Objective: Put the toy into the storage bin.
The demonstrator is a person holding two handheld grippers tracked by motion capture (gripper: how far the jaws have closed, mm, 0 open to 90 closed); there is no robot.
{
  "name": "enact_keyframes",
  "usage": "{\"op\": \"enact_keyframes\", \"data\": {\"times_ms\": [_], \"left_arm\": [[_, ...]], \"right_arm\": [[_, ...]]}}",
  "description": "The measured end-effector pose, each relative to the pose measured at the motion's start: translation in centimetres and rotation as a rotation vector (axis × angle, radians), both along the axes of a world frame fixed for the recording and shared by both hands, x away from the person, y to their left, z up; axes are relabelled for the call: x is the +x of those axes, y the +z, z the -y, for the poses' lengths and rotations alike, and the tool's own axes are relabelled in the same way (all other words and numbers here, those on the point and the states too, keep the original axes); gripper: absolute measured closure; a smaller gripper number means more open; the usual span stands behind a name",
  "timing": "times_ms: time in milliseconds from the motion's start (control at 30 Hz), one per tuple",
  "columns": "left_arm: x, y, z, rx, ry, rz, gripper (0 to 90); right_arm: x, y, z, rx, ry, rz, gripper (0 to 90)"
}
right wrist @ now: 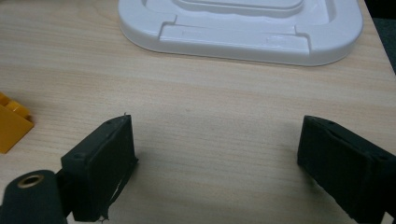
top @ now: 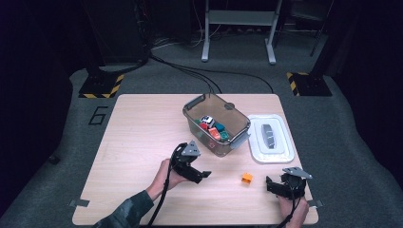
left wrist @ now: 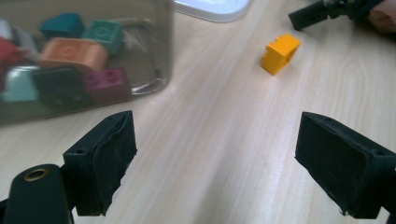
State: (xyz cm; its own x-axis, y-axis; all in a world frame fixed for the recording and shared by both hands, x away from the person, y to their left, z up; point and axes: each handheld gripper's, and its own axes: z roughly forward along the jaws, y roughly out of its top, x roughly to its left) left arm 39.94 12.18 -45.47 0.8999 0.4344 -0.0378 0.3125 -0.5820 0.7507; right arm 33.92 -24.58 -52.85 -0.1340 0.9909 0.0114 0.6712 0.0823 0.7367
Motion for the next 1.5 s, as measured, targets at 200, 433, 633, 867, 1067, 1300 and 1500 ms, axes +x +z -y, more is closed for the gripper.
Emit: {"op": "enact_keyframes", "data": {"times_ms": [200,433,633,867,1067,1300,1500], "left_arm": [[-0.8,-1.5,2.0,0.008,-0.053,-0.008,12.2],[-1.5,-3.0,5.4,0.034,-0.143,-0.005,12.9],[-1.7,-3.9,8.1,0.045,-0.221,-0.001,15.2],[-0.8,-4.0,10.8,0.050,-0.247,0.012,16.6],[0.3,-3.8,12.6,0.032,-0.256,0.013,25.1],[1.2,-4.0,14.0,0.036,-0.270,0.009,35.7],[1.3,-4.9,14.6,0.060,-0.281,-0.009,50.0]], "right_arm": [[0.0,0.0,0.0,0.002,-0.002,-0.001,10.3],[0.0,0.0,0.0,0.001,-0.001,-0.001,10.2],[0.0,0.0,0.0,0.002,-0.002,-0.002,10.2],[0.0,0.0,0.0,0.000,0.003,0.002,10.2],[0.0,0.0,0.0,0.002,-0.001,-0.001,10.2],[0.0,0.0,0.0,0.004,-0.003,-0.001,10.5],[0.0,0.0,0.0,0.006,-0.003,0.004,10.5]]}}
